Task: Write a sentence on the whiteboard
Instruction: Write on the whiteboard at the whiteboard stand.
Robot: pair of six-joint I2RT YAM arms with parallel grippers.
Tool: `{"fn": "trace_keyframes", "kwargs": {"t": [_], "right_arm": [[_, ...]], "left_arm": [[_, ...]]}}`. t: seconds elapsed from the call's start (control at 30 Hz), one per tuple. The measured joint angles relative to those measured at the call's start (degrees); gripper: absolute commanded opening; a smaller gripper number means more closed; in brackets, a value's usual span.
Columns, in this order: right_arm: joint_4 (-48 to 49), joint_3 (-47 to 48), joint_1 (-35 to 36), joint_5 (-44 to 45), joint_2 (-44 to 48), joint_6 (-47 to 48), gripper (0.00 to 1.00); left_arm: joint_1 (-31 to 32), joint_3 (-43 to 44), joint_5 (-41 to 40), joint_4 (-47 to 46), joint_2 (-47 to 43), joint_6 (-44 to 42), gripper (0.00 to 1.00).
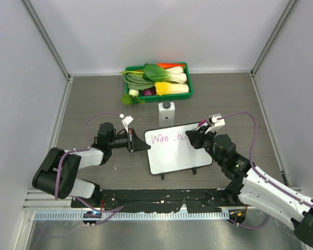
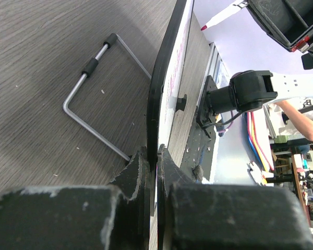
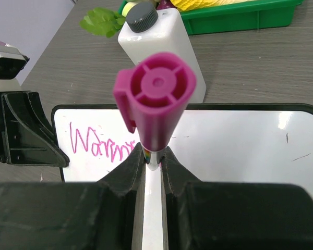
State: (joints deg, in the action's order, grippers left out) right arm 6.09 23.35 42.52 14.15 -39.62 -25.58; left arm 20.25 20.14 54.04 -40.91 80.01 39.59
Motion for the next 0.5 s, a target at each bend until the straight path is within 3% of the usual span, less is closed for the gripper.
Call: {"fn": "trace_keyframes", "kwargs": {"t": [0.17,0.5], "right_arm": [[-0.28,0.00,-1.36,-0.66,0.22,0.39,0.01],[-0.66,0.00,-11.08,-8.98,0.76,1.03,0.01]], "left_arm": [[0.00,0.00,0.00,0.00,0.00,0.00,0.00],[0.00,0.00,0.00,0.02,0.00,-0.02,0.00]]}}
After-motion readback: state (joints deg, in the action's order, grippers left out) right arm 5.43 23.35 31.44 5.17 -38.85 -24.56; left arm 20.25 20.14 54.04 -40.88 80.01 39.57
